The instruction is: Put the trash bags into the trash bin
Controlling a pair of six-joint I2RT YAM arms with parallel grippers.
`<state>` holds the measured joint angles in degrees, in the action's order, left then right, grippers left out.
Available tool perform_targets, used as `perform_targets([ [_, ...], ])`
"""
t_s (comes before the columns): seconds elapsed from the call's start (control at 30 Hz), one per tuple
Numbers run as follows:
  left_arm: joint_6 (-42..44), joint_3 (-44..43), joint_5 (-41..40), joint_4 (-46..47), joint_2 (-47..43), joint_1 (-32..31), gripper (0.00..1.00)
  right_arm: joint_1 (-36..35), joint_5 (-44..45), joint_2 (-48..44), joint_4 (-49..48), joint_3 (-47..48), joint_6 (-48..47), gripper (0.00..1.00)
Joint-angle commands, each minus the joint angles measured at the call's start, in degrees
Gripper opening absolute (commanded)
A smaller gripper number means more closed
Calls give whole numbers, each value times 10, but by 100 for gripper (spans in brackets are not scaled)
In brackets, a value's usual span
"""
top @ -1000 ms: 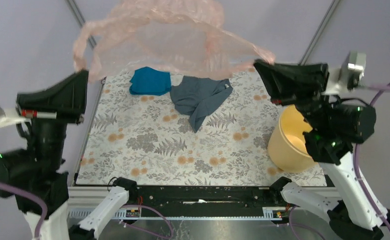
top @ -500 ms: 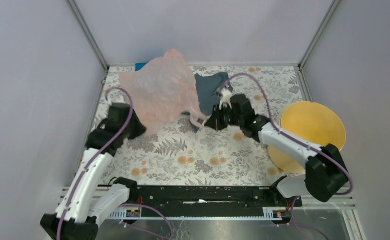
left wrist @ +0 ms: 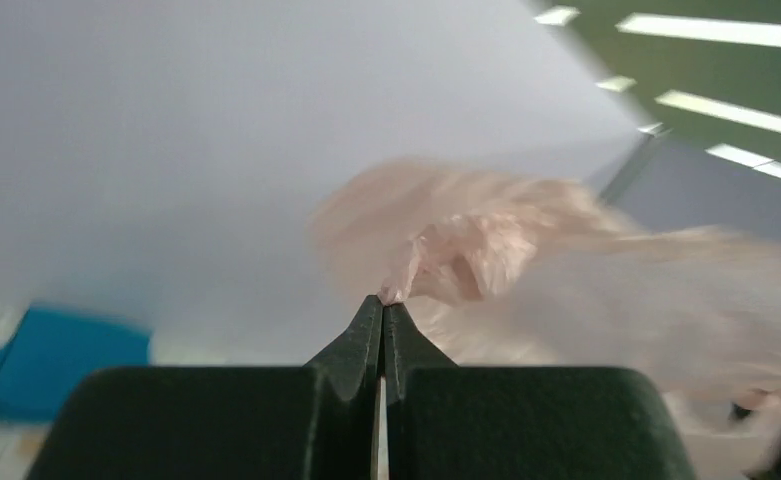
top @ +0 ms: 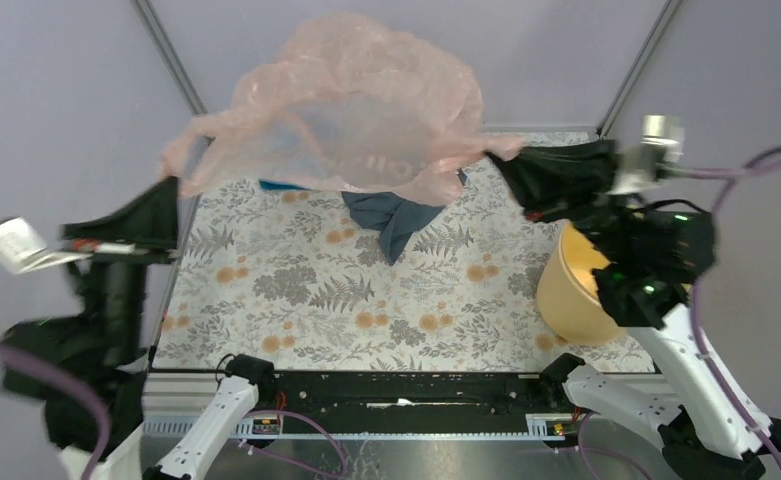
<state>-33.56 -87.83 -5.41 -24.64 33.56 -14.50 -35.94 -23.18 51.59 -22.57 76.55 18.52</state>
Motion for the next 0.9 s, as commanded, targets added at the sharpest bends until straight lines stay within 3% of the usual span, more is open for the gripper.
perform_targets([
  [0.0,-53,220,-61,-130,24,2,0,1,-11,110,69,-175,45,0],
  [0.1,-72,362,-48,-182,20,2,0,1,-56,160,1,-301,109,0],
  [0.2,-65,375,-40,-206,2,2,0,0,-77,174,-31,-353,146,0],
  [0.3,-31,295,-29,-181,-8,2,0,0,-53,143,25,-285,107,0],
  [0.43,12,100,29,-161,55,2,0,-2,-47,135,119,-100,55,0],
  [0.57,4,-31,51,-129,79,2,0,-2,-70,113,81,-21,77,0],
  [0.7,-12,32,23,-85,38,2,0,-2,-41,86,42,-74,80,0],
  [0.87,-54,144,-49,-180,32,2,0,-2,-30,128,118,-157,70,0],
])
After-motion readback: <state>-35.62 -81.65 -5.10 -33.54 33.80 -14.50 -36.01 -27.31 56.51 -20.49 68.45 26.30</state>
